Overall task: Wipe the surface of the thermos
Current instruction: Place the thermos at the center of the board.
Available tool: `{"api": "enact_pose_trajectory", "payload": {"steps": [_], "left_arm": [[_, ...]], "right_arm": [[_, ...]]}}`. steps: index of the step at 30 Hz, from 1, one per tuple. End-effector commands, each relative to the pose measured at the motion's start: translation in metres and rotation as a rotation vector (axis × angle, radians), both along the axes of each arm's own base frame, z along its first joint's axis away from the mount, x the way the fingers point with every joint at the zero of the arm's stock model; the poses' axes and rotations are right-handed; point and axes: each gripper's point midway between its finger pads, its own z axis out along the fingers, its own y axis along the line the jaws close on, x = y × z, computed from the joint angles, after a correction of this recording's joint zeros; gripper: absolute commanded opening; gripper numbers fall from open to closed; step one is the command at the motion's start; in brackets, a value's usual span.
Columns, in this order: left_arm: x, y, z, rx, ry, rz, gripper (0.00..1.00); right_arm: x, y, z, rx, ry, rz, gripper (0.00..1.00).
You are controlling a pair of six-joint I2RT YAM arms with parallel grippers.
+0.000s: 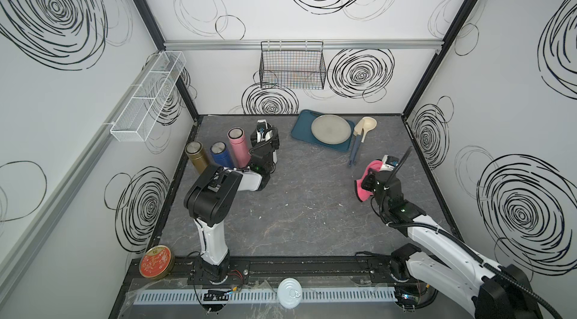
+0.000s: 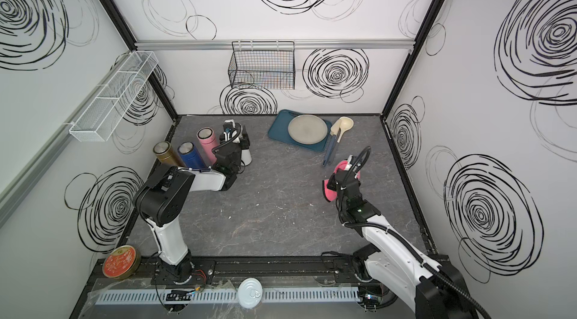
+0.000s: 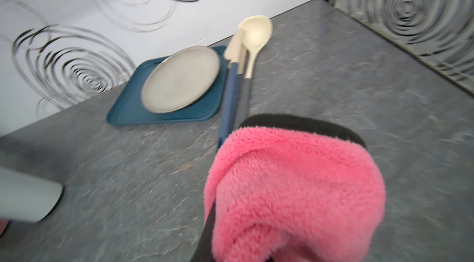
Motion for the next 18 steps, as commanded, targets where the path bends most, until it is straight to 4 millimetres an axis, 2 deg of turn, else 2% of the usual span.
{"api": "enact_pose_trajectory", "payload": {"steps": [1,4,6,8,9,11,12,13,18], "left_arm": [[0.007,0.005,0.036,-0.030,-0.135,0.023,0.00],[0.008,0.002,0.034,-0.025,-0.144,0.010,0.01],[0.008,-0.002,0.034,-0.015,-0.143,-0.015,0.17],[0.007,-0.008,0.037,-0.005,-0.138,-0.038,0.40],[0.007,-0.009,0.038,-0.002,-0.136,-0.042,0.59],[0.003,-0.014,0.042,0.009,-0.132,-0.053,0.94],[0.000,-0.017,0.045,0.014,-0.129,-0.056,0.99],[-0.004,-0.020,0.050,0.026,-0.127,-0.065,0.99],[-0.040,-0.034,0.071,0.043,-0.106,-0.088,0.99]], "right_arm": [[-0.016,-0.038,-0.027,0.032,0.079,-0.141,0.01],[-0.012,-0.050,-0.041,0.056,0.087,-0.144,0.05],[-0.007,-0.049,-0.051,0.082,0.130,-0.127,0.14],[-0.001,-0.045,-0.056,0.084,0.174,-0.110,0.32],[0.002,-0.044,-0.059,0.080,0.206,-0.109,0.42],[0.007,-0.043,-0.063,0.074,0.252,-0.112,0.52],[0.009,-0.042,-0.065,0.074,0.268,-0.113,0.67],[0.011,-0.042,-0.067,0.075,0.279,-0.116,0.99],[0.005,-0.050,-0.058,0.069,0.273,-0.160,1.00]]}}
